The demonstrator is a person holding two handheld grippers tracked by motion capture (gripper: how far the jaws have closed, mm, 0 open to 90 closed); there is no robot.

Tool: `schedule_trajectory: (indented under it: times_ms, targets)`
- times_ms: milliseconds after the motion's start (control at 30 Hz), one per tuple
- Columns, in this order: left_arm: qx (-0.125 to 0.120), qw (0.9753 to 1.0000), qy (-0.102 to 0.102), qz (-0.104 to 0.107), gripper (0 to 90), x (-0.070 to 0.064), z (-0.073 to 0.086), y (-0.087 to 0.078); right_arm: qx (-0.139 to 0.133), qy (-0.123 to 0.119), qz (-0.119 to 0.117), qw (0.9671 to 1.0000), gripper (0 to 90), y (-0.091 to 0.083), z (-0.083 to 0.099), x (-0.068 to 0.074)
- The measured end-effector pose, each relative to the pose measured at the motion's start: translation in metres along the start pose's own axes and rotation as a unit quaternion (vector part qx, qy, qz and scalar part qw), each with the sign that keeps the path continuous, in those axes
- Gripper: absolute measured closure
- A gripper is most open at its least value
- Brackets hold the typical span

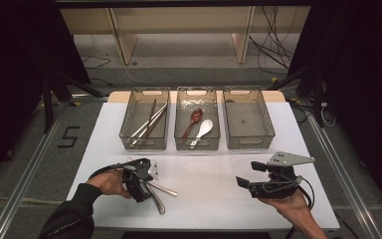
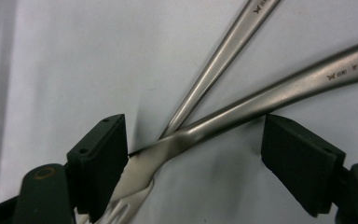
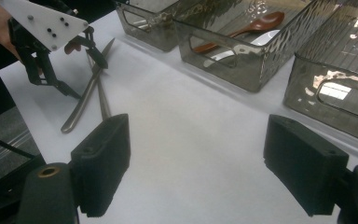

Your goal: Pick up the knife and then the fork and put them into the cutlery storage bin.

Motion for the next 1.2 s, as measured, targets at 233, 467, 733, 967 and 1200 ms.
schedule_trajectory:
  times_ms: [233,467,733,967,1200]
  targets:
    - [-0.004,0.9985,-0.029,0.046,31.3,0.005,0.002,0.000,-0.002,0.001,0.000,1.0000,23.9,0.000,0.000,-0.001]
    - [-0.013,0.9978,-0.050,0.042,46.9,0.006,0.002,-0.002,-0.003,-0.002,-0.001,1.0000,24.0,0.000,-0.001,0.000]
    - [-0.017,0.9987,-0.034,0.033,62.9,0.004,0.000,-0.004,-0.003,-0.002,0.000,1.0000,24.0,-0.001,-0.001,-0.001]
    - [-0.020,0.9995,-0.005,0.025,71.8,-0.001,0.000,-0.005,-0.002,-0.002,0.001,1.0000,24.0,-0.002,-0.001,0.000]
    - [-0.028,0.9992,0.009,0.027,81.0,-0.004,-0.002,-0.006,-0.002,-0.003,0.000,1.0000,24.0,-0.002,0.000,0.000]
Point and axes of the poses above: each handheld gripper's, and its own axes: y roughly forward along the jaws, z roughly out of its underside, x roughly to its left, the point moved 5 cm from there along y, roughly forward along the jaws, and after that the axes turned 2 degrees about x, right-handed, at the moved point
